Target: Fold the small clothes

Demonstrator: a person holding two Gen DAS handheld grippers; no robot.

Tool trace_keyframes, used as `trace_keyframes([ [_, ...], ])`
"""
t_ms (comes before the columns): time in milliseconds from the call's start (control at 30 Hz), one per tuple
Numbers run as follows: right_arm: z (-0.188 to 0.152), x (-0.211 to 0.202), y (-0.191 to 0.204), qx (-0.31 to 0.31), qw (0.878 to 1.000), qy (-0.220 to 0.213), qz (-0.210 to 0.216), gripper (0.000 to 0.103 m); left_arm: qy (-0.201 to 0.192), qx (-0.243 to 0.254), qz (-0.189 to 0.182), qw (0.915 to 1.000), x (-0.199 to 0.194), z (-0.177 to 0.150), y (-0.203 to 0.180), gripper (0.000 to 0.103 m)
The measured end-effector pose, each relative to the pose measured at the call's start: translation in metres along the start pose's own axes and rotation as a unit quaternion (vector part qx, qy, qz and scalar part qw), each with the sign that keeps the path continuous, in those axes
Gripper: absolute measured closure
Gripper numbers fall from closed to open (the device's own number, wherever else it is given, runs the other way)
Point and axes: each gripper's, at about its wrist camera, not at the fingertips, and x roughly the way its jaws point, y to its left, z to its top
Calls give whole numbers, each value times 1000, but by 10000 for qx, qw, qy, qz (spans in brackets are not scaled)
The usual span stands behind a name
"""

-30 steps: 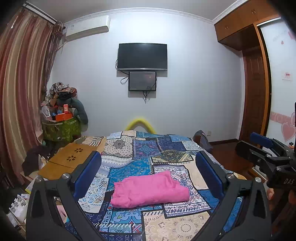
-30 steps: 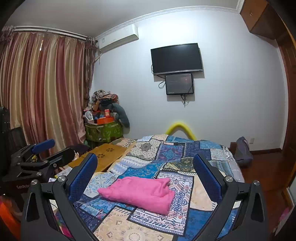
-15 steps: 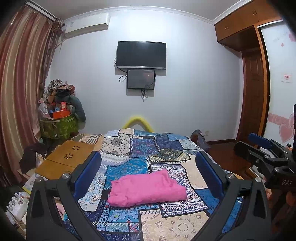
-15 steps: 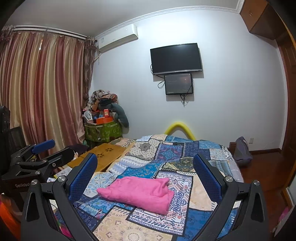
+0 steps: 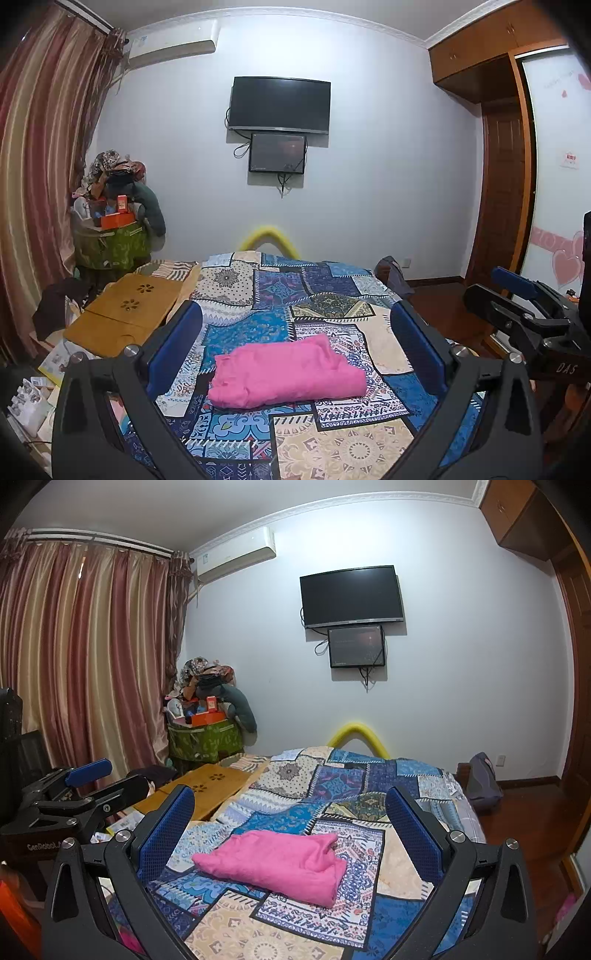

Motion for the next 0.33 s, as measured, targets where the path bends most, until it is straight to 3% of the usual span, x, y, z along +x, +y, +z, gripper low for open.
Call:
trace_keyframes([
  [333, -1, 2, -2, 72, 10000, 27, 9, 0, 40, 42, 6, 10000, 2, -1, -2, 0],
])
